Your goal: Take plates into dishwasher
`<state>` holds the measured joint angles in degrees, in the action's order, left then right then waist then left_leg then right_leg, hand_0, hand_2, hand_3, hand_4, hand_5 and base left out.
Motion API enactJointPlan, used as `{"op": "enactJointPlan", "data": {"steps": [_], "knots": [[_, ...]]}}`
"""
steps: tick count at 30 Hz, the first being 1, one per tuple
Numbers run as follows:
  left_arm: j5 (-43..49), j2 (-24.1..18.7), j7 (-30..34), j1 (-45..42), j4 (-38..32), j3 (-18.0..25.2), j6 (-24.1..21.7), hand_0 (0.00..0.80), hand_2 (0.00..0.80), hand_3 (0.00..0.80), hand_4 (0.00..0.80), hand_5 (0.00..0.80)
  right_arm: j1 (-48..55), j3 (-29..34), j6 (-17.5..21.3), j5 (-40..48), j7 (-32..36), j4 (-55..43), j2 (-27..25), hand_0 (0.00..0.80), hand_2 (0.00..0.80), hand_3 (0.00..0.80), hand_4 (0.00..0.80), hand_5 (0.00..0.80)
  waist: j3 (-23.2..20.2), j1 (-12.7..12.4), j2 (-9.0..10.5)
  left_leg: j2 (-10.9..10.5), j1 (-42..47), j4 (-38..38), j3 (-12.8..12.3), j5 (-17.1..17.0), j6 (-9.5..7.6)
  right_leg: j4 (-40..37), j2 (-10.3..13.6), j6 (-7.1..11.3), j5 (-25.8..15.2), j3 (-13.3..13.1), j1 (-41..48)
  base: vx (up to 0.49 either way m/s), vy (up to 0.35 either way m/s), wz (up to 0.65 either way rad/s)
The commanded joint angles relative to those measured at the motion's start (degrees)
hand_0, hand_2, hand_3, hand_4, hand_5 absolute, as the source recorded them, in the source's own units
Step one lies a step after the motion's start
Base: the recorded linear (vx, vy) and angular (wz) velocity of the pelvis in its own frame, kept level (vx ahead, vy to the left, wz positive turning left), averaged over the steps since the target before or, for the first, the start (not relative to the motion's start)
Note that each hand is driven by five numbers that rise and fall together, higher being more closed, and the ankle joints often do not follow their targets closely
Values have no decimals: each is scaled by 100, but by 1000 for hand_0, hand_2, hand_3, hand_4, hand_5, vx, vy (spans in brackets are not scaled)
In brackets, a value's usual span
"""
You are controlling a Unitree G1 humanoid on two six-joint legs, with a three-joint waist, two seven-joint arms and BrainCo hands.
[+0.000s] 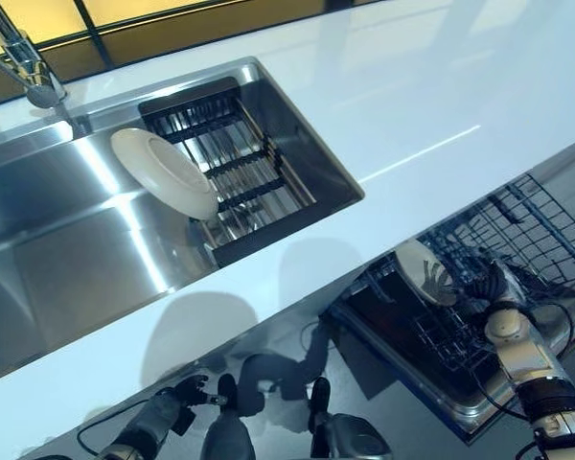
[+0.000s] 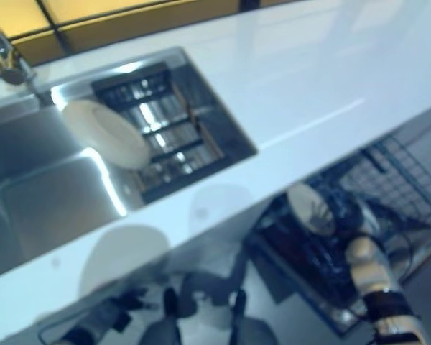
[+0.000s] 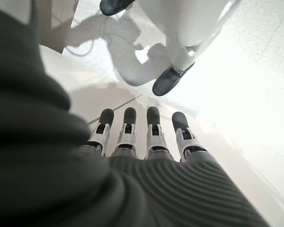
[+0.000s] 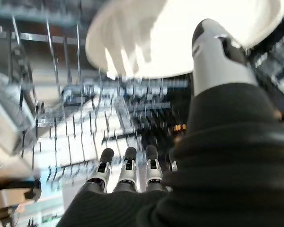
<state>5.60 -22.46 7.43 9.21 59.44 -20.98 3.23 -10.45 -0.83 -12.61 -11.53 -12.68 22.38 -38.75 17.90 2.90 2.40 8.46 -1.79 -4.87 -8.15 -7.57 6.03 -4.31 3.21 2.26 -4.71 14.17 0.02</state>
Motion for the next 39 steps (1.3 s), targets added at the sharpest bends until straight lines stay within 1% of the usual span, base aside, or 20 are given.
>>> {"op": "enactJointPlan", "data": {"steps": [1,5,11,14,18,19,23,24,26,31,35,38,39], "knots": [[177,-4,-72,43,102,192,4,0,0,0,0,0,135,309,190,-68,-70,-591,-418,0,0,0,0,0,-333,71,217,1,185,89,-508,281,-262,711,34,90,441,-263,-154,20,39,-8],[177,39,-73,-10,122,274,56,0,0,0,0,0,362,602,176,-125,-62,-917,-424,0,0,0,0,0,-396,139,240,14,234,94,-570,299,-271,715,35,87,457,-290,-123,9,31,-8],[128,120,-114,-91,215,329,2,0,0,0,0,0,534,935,189,61,-47,-1202,-514,0,0,0,0,0,-469,199,270,6,298,141,-648,365,-278,628,47,81,436,-318,-47,10,39,-2],[63,164,-141,-140,241,350,10,0,0,0,0,0,574,1154,345,369,-32,-1467,-578,0,0,0,0,0,-515,232,284,-8,342,141,-669,398,-279,556,49,87,403,-358,-9,22,69,-3],[-79,229,-211,-242,353,401,-56,0,0,0,0,0,563,1421,698,863,38,-2005,-660,0,0,0,0,0,-605,264,303,-36,404,141,-709,444,-281,457,73,112,352,-396,48,49,99,-9],[-139,251,-240,-257,402,408,-84,0,0,0,0,0,528,1472,862,1088,48,-2190,-687,0,0,0,0,0,-630,273,308,-51,421,142,-718,461,-288,430,79,118,336,-408,61,58,119,-2],[-234,309,-283,-340,513,485,-145,0,0,0,0,0,301,1573,1231,1675,218,-2732,-749,0,0,0,0,0,-733,258,323,-124,477,148,-742,531,-304,314,122,156,267,-424,118,70,147,-3],[-249,329,-295,-365,526,497,-144,0,0,0,0,0,225,1577,1340,1786,290,-2835,-769,0,0,0,0,0,-764,243,329,-149,495,135,-749,549,-309,276,143,175,244,-416,135,76,162,-12],[-281,335,-302,-417,551,517,-144,0,0,0,0,0,39,1547,1399,1954,427,-3004,-846,0,0,0,0,0,-824,211,336,-194,534,107,-761,578,-324,232,180,211,208,-400,164,86,169,-11],[-417,332,-334,-432,755,531,-171,0,0,0,0,0,-492,1303,1560,1955,814,-3279,-1136,0,0,0,0,0,-951,115,366,-324,555,126,-779,666,-432,322,330,323,184,-338,149,67,186,-1],[-465,323,-355,-437,836,528,-150,0,0,0,0,0,-976,1013,1696,1544,1102,-3385,-1380,0,0,0,0,0,-1029,-50,385,-424,592,74,-688,701,-540,495,481,435,188,-259,150,69,186,1],[-462,299,-375,-448,882,511,-139,0,0,0,0,0,-1348,776,1795,1359,1197,-3376,-1601,0,0,0,0,0,-1069,-173,434,-486,585,47,-602,712,-603,624,569,508,157,-204,131,46,147,3],[-437,277,-375,-449,881,517,-115,0,0,0,0,0,-1606,606,1926,1144,1287,-3324,-1716,0,0,0,0,0,-1073,-248,464,-543,579,43,-540,735,-655,757,643,565,92,-171,93,39,150,11]]}}
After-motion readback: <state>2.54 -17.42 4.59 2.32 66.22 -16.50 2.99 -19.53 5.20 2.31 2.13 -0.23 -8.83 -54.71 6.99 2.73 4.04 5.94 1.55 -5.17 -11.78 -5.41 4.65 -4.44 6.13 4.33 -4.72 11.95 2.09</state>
